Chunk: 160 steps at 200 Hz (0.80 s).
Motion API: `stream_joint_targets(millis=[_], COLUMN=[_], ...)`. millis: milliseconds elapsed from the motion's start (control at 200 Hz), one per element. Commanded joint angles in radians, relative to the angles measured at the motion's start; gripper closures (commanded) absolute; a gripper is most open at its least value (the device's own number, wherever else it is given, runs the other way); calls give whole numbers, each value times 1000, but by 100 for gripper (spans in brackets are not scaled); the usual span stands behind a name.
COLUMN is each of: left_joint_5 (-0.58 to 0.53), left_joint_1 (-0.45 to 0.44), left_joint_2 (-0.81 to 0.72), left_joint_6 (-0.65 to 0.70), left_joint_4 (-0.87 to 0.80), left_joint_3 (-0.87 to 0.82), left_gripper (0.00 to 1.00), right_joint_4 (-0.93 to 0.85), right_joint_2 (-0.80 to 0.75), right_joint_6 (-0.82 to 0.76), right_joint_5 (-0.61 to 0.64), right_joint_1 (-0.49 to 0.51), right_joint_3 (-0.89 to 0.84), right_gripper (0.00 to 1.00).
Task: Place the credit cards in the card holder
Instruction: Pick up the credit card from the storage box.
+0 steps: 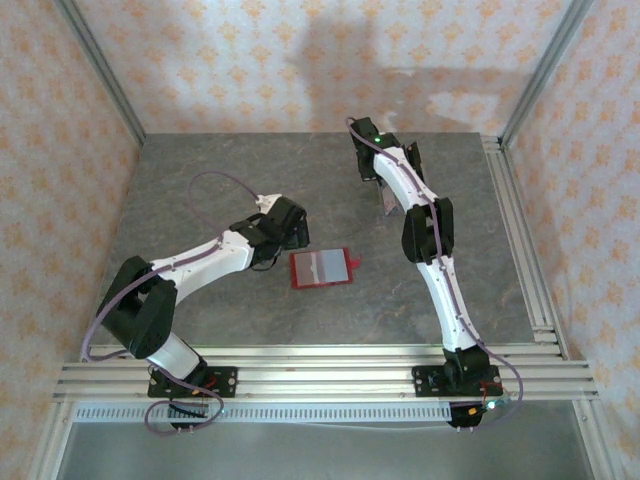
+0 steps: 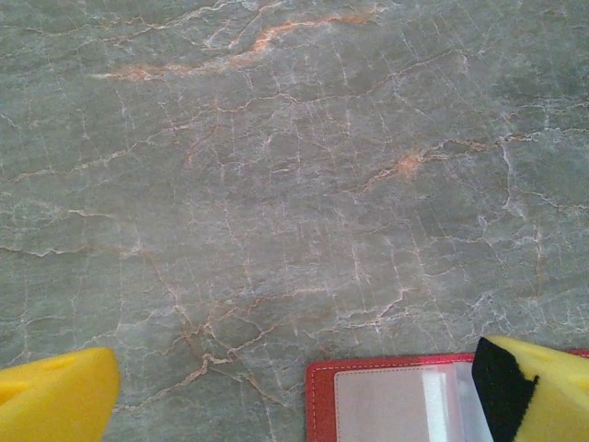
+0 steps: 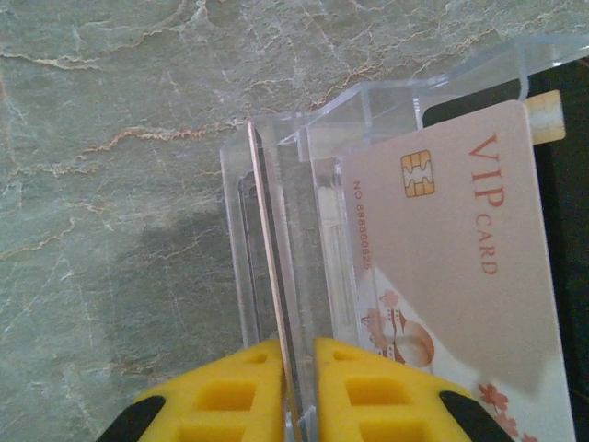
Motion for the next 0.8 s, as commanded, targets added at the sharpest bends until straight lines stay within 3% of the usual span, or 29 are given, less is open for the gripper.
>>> stream_joint_targets(millis=[0, 450, 796], left_joint_5=[1, 14, 14], left_joint_1=[6, 4, 1], left_joint_2=[11, 31, 31], left_joint_6=[-8, -14, -16], left_joint_4=[-28, -24, -28], left_joint_3=[24, 31, 35], left_gripper=[0, 0, 0], right_joint_4=[10, 17, 12], right_joint_2=[-2, 4, 7], right_joint_6=[-5, -4, -6], right_joint_5=[14, 3, -26], right_joint_1=[-11, -12, -18], right_joint_3=[38, 47, 47], right_gripper=[85, 86, 95])
